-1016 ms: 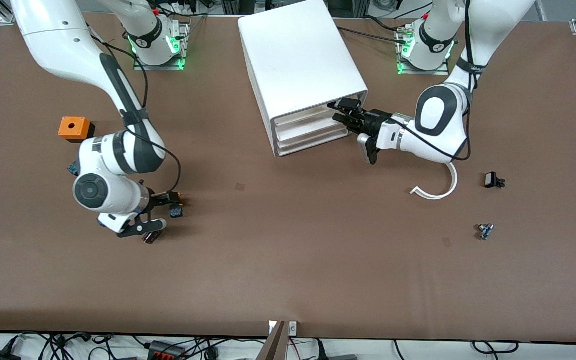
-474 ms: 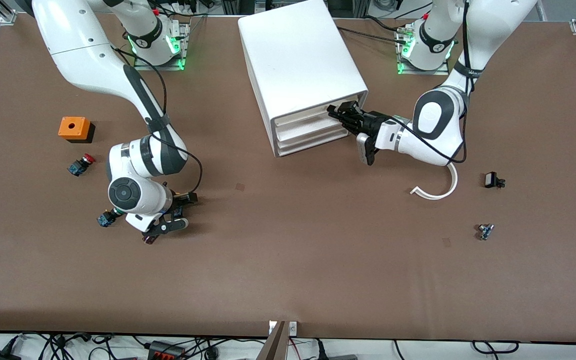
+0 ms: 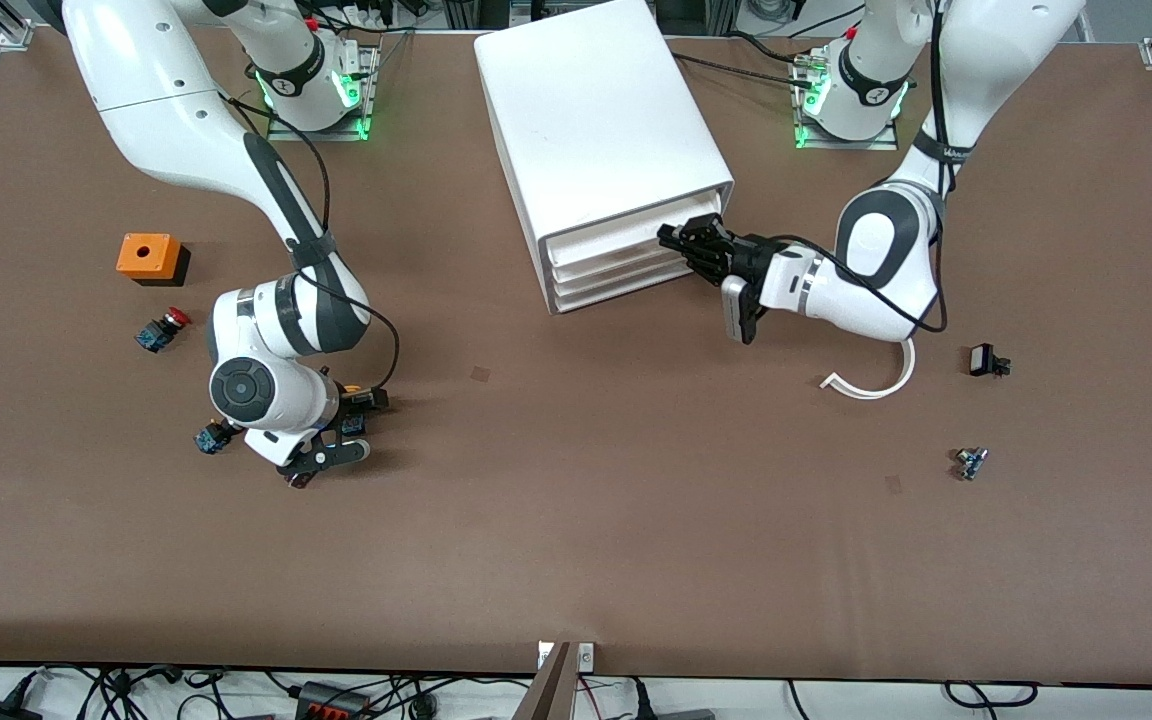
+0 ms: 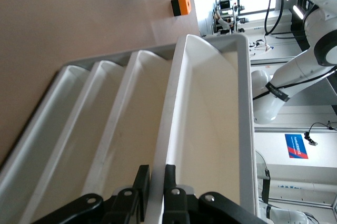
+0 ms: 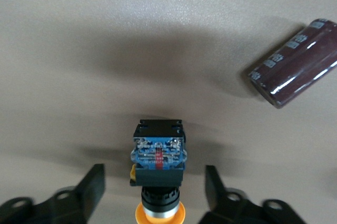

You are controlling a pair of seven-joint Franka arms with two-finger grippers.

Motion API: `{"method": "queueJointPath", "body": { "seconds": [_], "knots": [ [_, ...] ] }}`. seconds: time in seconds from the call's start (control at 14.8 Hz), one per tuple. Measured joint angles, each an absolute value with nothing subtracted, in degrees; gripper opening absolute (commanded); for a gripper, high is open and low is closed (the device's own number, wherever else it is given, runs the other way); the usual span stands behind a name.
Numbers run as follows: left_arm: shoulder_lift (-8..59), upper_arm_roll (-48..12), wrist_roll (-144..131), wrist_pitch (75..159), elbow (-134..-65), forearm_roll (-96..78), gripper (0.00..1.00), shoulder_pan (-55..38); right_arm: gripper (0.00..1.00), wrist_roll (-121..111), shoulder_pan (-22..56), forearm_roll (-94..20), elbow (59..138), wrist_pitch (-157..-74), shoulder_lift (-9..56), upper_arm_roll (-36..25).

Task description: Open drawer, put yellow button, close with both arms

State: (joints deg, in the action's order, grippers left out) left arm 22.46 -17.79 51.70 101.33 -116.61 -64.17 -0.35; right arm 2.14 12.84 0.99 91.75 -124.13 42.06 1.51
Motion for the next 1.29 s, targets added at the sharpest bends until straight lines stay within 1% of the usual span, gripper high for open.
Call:
{"method": "queueJointPath", "body": {
  "seconds": [0.07, 0.14, 0.2, 0.27, 0.34, 0.41, 0.47, 0.68, 0.88, 1.08, 1.29],
  "knots": [
    [23.6, -17.5, 51.8, 101.4, -115.1, -64.1, 0.03, 0.0, 0.74, 2.2, 12.8, 1.0, 91.7, -124.1, 42.3, 1.5],
    [24.9, -17.0, 51.8, 101.5, -113.3, -63.8, 0.05, 0.3, 0.65, 2.2, 12.8, 1.0, 91.7, -124.1, 42.5, 1.4],
    [26.2, -16.5, 51.8, 101.5, -111.3, -63.1, 0.16, 0.5, 0.45, 2.2, 12.8, 1.0, 91.7, -124.1, 42.7, 1.4],
    [27.5, -16.3, 51.8, 101.4, -109.4, -62.2, 0.43, 0.9, 0.27, 2.2, 12.8, 1.0, 91.7, -124.1, 42.7, 1.4],
    [28.5, -16.3, 51.6, 101.3, -107.7, -61.6, 0.99, 1.1, 0.14, 2.2, 12.8, 1.0, 91.7, -124.1, 42.7, 1.4],
    [29.3, -16.3, 50.9, 101.3, -106.6, -61.2, 1.00, 1.2, 0.03, 2.3, 12.8, 1.0, 91.5, -124.2, 42.7, 1.4],
    [29.7, -16.3, 50.0, 101.4, -106.0, -61.1, 1.00, 1.1, 0.00, 2.6, 12.8, 1.0, 91.0, -124.2, 42.7, 1.4],
    [29.8, -16.3, 47.1, 101.6, -105.0, -60.9, 1.00, 1.2, 0.00, 3.7, 12.9, 1.0, 86.8, -124.0, 42.4, 1.5],
    [28.8, -16.3, 37.6, 100.0, -102.8, -59.2, 1.00, 1.3, 0.00, 3.9, 13.3, 1.0, 80.5, -120.1, 41.0, 1.9],
    [26.6, -16.3, 23.7, 96.5, -97.5, -49.5, 1.00, 1.3, 0.00, 3.9, 15.8, 1.0, 71.5, -112.7, 39.3, 2.3],
    [25.5, -16.5, 8.0, 90.0, -89.9, -38.1, 1.00, 1.3, 0.00, 5.6, 20.7, 1.0, 63.4, -105.7, 38.6, 2.5]
  ]
}}
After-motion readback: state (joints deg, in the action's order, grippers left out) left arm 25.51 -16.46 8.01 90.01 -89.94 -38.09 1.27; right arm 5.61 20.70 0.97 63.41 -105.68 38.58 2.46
